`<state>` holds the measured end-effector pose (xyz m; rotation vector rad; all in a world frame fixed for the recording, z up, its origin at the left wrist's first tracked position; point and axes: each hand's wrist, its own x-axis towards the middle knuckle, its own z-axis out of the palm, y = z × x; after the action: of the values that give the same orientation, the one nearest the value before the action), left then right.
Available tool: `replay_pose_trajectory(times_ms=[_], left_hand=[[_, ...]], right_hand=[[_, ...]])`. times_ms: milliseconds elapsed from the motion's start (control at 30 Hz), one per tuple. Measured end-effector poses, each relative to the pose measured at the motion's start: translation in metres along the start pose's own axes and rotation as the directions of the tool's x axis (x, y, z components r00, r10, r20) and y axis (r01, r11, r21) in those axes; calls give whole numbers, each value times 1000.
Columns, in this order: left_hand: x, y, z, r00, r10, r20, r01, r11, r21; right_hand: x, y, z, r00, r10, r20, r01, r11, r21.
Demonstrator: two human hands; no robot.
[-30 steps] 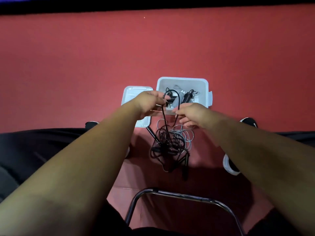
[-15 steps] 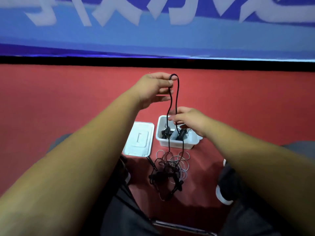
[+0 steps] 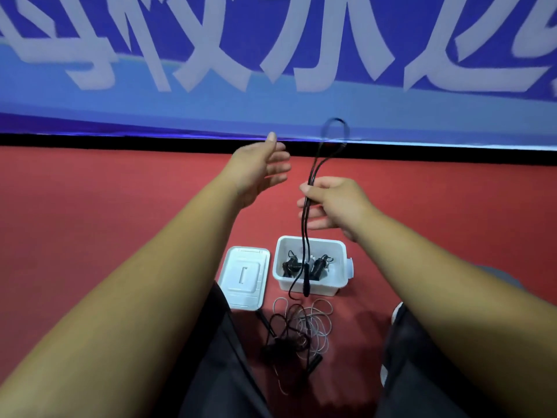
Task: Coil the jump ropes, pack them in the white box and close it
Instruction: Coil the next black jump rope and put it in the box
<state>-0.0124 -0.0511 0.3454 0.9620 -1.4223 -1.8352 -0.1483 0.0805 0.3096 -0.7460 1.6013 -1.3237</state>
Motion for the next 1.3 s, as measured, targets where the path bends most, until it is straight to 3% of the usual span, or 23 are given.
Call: replay_pose_trajectory(times_ms=[133,300,667,833,967,1133,1300], left_hand=[[-7,-38,-4,951,-245,190,205,956,210],[-15,-77,-2,816,-401,417,186,864,469],[10,-97,19,838,-398,372,210,866,453],[13,-90,19,884,-331,330,208,910,358],[16,-82,18,912,-299,280,243,945,220],[21,-74,13,939,-287,189,295,955,-15],[26,-64,3,947,-305,99,320,918,-236]], right_hand=[[7,-17,-3,996,-12,-87,22,993,117],[24,-8,-14,984,52,-169,-15,977,213],[61,21,-37,959,213,-188,-135,925,355],[70,28,-43,937,293,-190,-260,949,180],[69,35,-37,916,390,-96,-396,916,-58],[63,53,-29,942,334,45,-303,898,-320],[63,81,-16,899,349,266,-166,832,-529]])
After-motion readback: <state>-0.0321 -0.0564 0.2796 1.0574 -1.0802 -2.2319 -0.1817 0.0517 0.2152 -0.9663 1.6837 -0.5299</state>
